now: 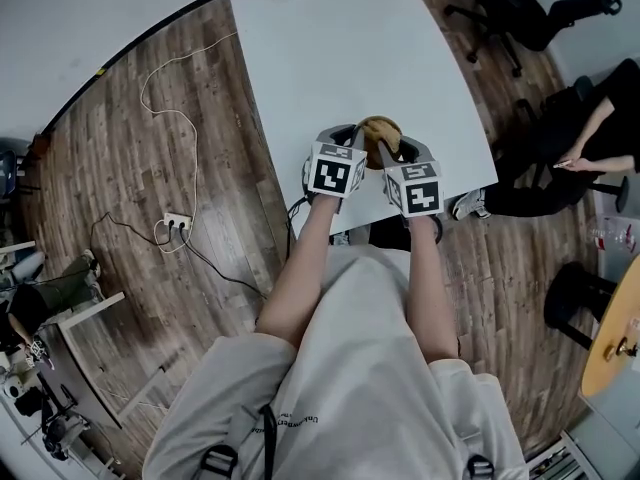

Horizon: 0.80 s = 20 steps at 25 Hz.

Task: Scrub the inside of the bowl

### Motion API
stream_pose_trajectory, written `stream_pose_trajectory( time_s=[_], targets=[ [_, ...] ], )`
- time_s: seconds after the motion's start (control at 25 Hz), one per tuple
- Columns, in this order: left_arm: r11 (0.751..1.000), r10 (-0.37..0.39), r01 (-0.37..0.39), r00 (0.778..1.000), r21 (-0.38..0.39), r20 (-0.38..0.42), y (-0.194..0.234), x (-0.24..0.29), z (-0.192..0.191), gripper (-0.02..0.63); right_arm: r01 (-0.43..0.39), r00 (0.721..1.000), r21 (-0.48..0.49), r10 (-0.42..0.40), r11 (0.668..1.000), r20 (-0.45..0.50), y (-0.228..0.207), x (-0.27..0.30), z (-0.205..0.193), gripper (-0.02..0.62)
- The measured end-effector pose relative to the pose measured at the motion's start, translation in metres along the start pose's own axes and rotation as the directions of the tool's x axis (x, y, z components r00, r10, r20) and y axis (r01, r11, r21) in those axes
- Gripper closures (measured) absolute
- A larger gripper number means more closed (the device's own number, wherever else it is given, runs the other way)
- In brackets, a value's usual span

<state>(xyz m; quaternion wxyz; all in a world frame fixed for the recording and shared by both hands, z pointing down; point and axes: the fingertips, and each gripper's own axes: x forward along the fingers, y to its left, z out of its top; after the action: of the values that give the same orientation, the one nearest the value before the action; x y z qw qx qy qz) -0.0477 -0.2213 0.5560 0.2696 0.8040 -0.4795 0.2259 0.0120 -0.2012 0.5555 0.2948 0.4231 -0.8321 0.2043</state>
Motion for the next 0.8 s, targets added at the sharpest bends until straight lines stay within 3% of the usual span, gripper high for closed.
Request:
stream_pose_trajectory(
  time_s=[0.4,0.8],
  targets=[
    [1.0,0.028,-0.028,0.999,0.009,0.028,0.003,-0.017,-0.006,0.589,0.058,0.998,0.015,-0.058,0.998,-0.015,-0.002,-0.019,-0.016,0.486],
    [0.993,0.119,-0.118,0.988,-0.012,0.096,0.026,-0.04,-0.007,0.589,0.001,0.999,-0.011,-0.002,1.0,-0.042,0.028,-0.019,-0.024,0.486]
  ],
)
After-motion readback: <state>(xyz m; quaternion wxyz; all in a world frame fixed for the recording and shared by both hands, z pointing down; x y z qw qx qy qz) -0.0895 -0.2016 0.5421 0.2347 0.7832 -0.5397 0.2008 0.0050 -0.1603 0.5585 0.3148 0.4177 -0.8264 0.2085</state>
